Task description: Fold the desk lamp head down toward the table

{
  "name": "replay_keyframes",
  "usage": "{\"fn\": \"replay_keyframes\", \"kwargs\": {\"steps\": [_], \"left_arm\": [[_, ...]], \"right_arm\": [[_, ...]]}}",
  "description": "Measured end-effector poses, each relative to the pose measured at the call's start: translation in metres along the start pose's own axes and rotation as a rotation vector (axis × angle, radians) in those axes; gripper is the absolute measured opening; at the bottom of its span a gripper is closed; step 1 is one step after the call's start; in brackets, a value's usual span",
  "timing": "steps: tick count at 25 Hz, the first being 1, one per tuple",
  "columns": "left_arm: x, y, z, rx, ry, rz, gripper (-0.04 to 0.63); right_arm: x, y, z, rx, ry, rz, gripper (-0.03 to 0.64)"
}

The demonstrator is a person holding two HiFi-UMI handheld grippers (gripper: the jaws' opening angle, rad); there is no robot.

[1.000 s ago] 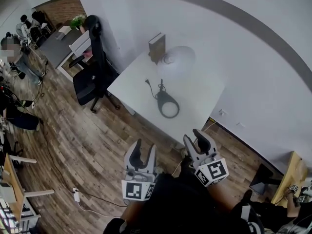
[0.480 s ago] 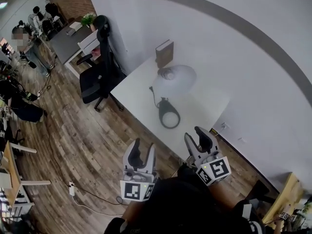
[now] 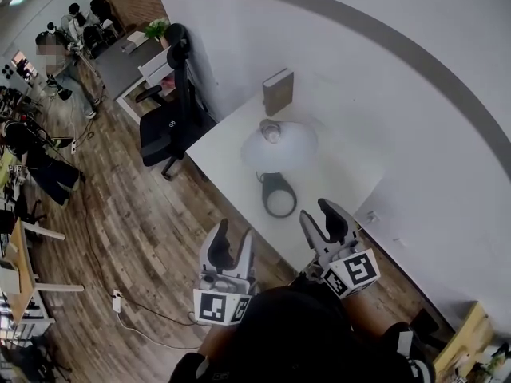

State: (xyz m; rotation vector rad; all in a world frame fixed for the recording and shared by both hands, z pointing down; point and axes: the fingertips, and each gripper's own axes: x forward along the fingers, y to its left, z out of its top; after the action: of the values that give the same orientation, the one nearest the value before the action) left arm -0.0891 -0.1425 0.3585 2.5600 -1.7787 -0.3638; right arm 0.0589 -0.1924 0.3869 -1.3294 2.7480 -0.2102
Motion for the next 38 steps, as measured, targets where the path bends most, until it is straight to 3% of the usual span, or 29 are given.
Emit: {"fn": "replay_keyframes", "kwargs": {"steps": [14, 26, 38], "left_arm": [[0.062, -0.01, 0.022, -0.003, -0.05, -0.031, 0.212], [0.119, 0.005, 0.01, -0.041, -0.006, -0.031, 0.219], [0.135, 0.015, 0.011, -0.041, -0.008, -0.007, 0.215]], "right_arm": [[0.033, -0.028, 0.038, 0.024, -0.059, 0.074, 0.203], [0.078, -0.046, 0.045, 0.065, -0.064, 0.12, 0.211], [0.095, -0.042, 0.049, 0.081, -0.064, 0.146, 0.209]]}}
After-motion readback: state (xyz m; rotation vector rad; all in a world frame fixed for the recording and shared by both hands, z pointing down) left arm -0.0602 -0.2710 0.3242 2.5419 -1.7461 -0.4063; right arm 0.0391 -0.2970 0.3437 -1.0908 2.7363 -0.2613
